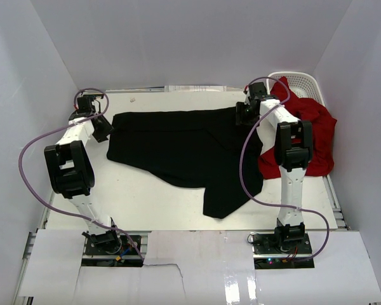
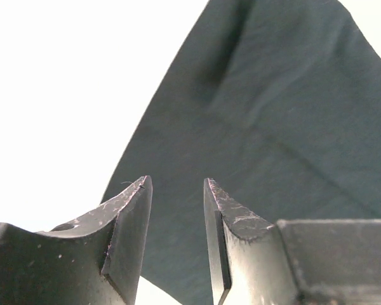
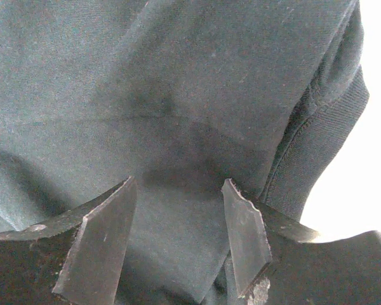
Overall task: Fold and stack the t-shirts
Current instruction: Fold the flattened tshirt in 1/3 of the way
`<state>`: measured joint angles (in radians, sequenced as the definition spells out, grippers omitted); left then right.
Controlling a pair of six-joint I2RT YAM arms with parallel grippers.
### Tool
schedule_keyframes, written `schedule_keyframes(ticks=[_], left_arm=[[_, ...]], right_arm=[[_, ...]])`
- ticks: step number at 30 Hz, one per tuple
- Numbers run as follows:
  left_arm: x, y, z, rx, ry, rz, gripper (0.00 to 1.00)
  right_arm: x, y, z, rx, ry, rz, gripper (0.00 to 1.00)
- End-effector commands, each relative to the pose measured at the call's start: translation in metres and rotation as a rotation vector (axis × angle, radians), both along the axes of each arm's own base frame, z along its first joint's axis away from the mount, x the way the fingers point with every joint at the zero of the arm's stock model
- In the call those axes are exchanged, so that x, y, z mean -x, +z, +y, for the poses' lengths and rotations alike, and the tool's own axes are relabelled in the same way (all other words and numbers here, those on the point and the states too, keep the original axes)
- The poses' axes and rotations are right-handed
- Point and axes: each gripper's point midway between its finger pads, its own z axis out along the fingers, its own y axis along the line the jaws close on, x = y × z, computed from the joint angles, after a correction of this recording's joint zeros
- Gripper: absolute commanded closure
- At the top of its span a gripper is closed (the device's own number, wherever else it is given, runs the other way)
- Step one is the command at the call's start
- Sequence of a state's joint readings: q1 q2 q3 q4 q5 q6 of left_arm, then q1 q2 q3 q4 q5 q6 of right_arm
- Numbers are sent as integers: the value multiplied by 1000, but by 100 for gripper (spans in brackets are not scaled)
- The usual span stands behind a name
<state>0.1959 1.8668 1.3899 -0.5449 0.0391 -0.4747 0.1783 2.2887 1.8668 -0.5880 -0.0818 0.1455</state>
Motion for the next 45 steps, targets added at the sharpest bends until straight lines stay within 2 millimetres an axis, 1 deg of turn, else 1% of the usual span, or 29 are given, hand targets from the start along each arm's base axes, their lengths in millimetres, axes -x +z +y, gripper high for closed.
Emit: schedule_keyframes(ticks=[1, 3, 4, 8, 10, 12, 13, 14, 15, 16, 17, 18, 19, 20, 21, 22, 23, 25, 26, 28, 29, 31, 32, 33, 35, 36, 38, 41, 45], left_arm=[[-1, 33, -5, -12, -18, -82, 51], [2, 34, -5, -16, -18, -83, 51], [4, 34, -5, -15, -18, -82, 51], [12, 30, -9, 2, -18, -72, 51], [14, 31, -10, 13, -11, -77, 51], [17, 28, -9, 27, -2, -73, 51], [18, 27, -9, 38, 0, -69, 51], [20, 24, -9, 55, 7, -64, 51], [24, 19, -4, 75, 24, -60, 51], [26, 17, -3, 94, 31, -61, 51], [27, 16, -5, 130, 38, -66, 51], [33, 13, 2, 151, 64, -72, 51], [35, 12, 3, 168, 74, -80, 51], [37, 12, 3, 189, 78, -88, 51], [39, 12, 9, 198, 105, -99, 51], [44, 10, 10, 202, 115, -97, 51], [45, 10, 12, 197, 124, -98, 51], [48, 8, 16, 192, 141, -89, 51], [51, 7, 19, 185, 154, -81, 51], [53, 6, 20, 191, 165, -77, 51], [54, 4, 19, 196, 166, -71, 51], [54, 1, 19, 205, 169, -66, 51], [54, -2, 18, 214, 168, -62, 51], [54, -7, 19, 223, 171, -56, 51], [52, -13, 16, 247, 167, -48, 52], [52, -19, 13, 262, 167, -35, 52], [54, -29, 12, 273, 171, -16, 52], [56, -37, 11, 281, 169, -7, 53], [55, -46, 14, 259, 165, -6, 53]], right_arm=[[-9, 12, -17, 35, -6, -30, 36], [-15, 22, -14, 19, 1, -52, 34], [-20, 33, -9, 2, 8, -77, 34], [-31, 59, -2, -35, 20, -133, 32], [-34, 73, 4, -57, 34, -170, 31], [-32, 80, 11, -69, 50, -186, 30], [-29, 93, 15, -83, 65, -211, 29], [-24, 92, 23, -87, 85, -215, 28], [-19, 110, 29, -93, 98, -249, 28], [-14, 115, 36, -98, 113, -258, 28], [-6, 119, 50, -101, 145, -267, 28], [5, 127, 57, -98, 162, -276, 27], [14, 131, 65, -103, 189, -280, 27], [22, 133, 76, -107, 222, -284, 27], [38, 134, 95, -113, 272, -287, 27], [46, 136, 104, -122, 298, -288, 27], [57, 135, 121, -131, 342, -284, 27], [69, 134, 136, -146, 384, -275, 27], [78, 133, 151, -157, 420, -268, 27], [86, 129, 166, -176, 463, -248, 27], [95, 127, 179, -182, 495, -237, 27], [102, 116, 192, -186, 527, -213, 27], [109, 115, 204, -194, 555, -208, 27], [111, 105, 211, -193, 569, -188, 27], [119, 100, 227, -198, 598, -176, 27], [121, 91, 233, -200, 608, -158, 27], [126, 82, 246, -211, 622, -138, 27], [133, 74, 258, -228, 640, -122, 27], [142, 69, 264, -239, 656, -114, 27]])
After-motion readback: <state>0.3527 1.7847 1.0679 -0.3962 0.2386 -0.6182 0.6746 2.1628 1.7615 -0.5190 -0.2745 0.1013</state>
